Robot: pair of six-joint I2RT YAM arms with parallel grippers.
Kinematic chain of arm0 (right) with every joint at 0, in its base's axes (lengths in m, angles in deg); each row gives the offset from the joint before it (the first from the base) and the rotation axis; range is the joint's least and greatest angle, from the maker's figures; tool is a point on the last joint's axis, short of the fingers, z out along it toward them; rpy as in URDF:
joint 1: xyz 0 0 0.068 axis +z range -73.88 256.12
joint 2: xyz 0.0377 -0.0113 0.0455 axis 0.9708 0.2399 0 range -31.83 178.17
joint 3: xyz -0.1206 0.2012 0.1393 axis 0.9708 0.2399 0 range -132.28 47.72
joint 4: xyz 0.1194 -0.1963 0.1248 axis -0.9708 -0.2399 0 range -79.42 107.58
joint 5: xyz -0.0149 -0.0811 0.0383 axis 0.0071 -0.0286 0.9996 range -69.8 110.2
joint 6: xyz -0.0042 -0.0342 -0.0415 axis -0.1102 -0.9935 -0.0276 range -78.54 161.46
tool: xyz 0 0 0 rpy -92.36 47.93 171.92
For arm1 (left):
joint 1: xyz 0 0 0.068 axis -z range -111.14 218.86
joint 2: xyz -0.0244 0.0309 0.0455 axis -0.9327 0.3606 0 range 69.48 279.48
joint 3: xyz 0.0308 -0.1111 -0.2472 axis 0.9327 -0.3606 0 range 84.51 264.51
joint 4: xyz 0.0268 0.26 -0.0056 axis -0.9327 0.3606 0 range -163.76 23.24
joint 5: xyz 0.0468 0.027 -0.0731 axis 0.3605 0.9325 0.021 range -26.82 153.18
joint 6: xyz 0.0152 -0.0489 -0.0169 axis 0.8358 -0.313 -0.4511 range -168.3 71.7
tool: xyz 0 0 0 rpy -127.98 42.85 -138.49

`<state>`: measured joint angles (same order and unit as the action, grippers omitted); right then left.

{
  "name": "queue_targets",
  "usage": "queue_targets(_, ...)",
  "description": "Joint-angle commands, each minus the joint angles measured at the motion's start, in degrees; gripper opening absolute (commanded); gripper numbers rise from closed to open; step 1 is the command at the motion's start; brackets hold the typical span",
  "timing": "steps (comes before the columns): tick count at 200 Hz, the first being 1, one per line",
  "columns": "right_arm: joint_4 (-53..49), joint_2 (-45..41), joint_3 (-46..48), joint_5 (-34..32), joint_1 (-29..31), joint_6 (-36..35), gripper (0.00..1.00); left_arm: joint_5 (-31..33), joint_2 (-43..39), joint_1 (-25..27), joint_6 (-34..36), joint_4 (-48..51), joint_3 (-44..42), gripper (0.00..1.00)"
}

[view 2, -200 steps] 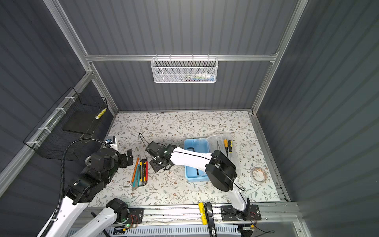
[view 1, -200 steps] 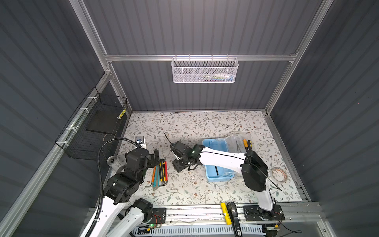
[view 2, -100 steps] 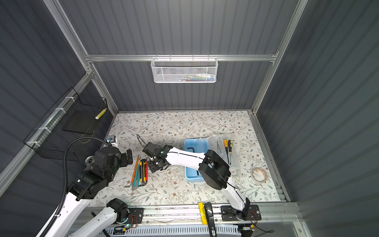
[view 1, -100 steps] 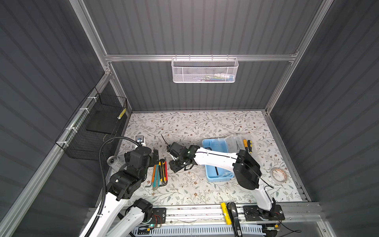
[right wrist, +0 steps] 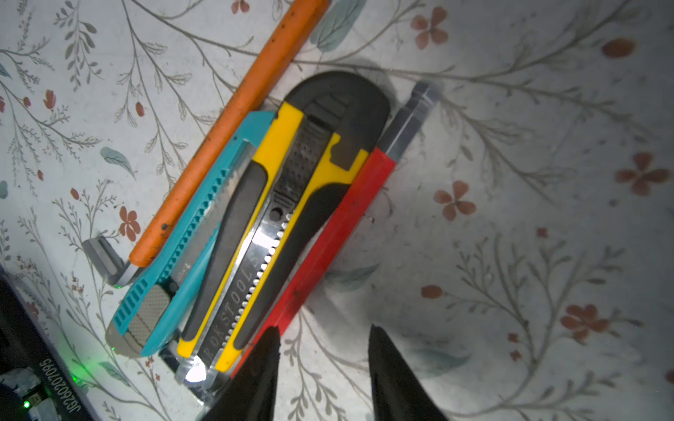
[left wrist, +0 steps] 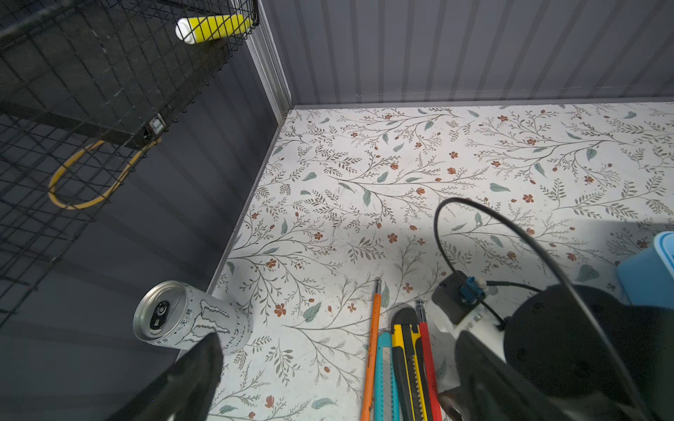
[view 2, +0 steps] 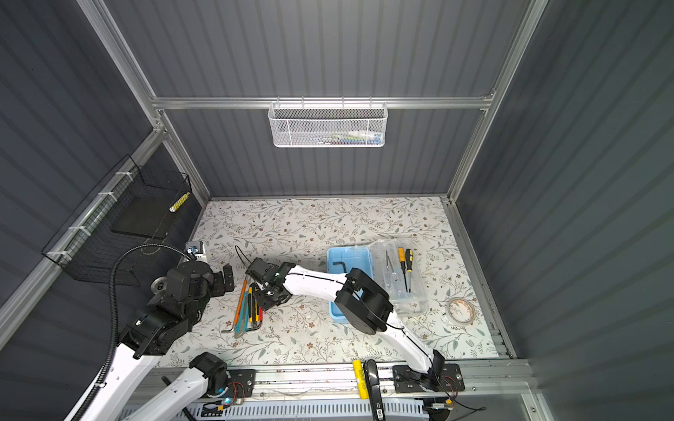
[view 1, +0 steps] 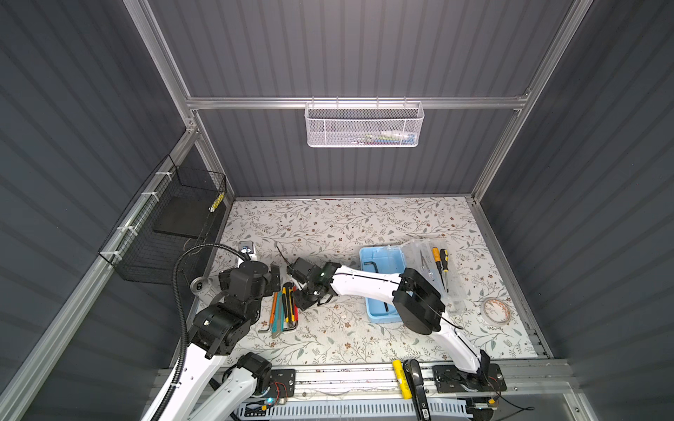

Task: Pack the tool kit
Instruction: 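Move the right gripper back over the tool pile toward the red marker, then lower the right gripper and grasp the red-handled hex key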

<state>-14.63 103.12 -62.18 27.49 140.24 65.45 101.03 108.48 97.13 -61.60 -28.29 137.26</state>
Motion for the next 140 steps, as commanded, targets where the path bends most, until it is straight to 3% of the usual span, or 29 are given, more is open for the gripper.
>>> queue_targets(1,-1.3,2.0,-2.6,-0.1,0.2,-0.2,0.41,1.1,-0.4,-0.4,-0.5,1.3,0.7,0.99)
queue_targets(60,-4.1,6.2,-6.3,-1.2,0.4,0.1,0.36,1.2,-0.1,-0.4,-0.2,1.4,0.8,0.99)
queue_targets(103,-11.3,6.9,-7.9,-10.9,0.5,-2.6,0.33,1.3,-0.6,-0.4,-0.2,1.3,0.7,0.99)
queue_targets(140,-13.8,4.9,-3.6,-18.2,-0.3,-6.4,0.27,0.9,-0.2,-0.4,-0.1,1.1,0.7,0.99)
